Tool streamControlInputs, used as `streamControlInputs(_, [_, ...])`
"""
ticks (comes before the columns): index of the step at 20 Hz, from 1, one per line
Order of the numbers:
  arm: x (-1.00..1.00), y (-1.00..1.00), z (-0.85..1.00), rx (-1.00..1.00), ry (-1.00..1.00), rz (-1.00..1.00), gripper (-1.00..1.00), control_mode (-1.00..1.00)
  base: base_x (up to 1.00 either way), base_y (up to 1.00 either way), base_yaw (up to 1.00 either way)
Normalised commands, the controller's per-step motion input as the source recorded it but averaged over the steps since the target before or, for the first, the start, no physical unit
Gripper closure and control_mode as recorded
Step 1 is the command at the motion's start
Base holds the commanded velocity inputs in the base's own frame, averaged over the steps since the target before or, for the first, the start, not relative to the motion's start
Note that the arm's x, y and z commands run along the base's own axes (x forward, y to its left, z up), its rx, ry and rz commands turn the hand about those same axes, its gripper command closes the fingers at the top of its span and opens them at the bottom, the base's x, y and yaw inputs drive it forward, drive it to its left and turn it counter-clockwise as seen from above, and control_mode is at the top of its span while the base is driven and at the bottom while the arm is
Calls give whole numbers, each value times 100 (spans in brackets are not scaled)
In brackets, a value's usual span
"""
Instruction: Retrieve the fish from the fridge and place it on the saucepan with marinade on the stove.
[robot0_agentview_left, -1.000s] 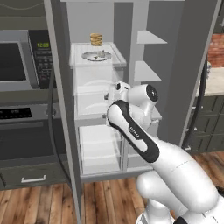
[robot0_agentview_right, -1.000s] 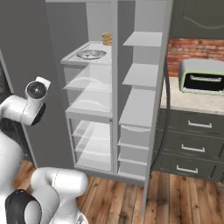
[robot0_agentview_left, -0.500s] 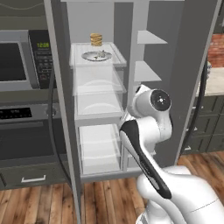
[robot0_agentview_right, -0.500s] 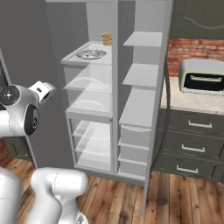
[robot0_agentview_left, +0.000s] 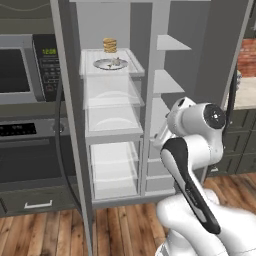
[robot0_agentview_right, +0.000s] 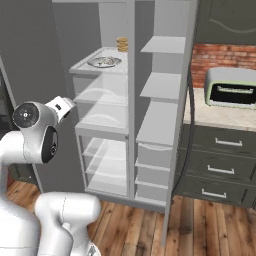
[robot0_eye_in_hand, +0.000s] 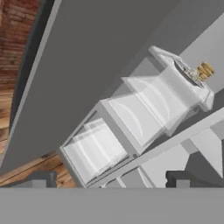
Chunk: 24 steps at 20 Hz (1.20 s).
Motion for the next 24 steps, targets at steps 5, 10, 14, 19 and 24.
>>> streamControlInputs(5, [-59, -28, 1, 1, -1, 8, -100, -100, 0, 0, 0])
streamControlInputs(10, [-31, -1, 2, 0, -4, 1, -100, -100, 0, 0, 0])
streamControlInputs(14, [-17, 0, 0, 0, -2, 0, -100, -100, 0, 0, 0])
streamControlInputs(19, [0, 0, 0, 0, 0, 0, -100, 100, 1, 0, 0])
streamControlInputs(24, [0, 0, 0, 0, 0, 0, -100, 100, 37, 4, 0])
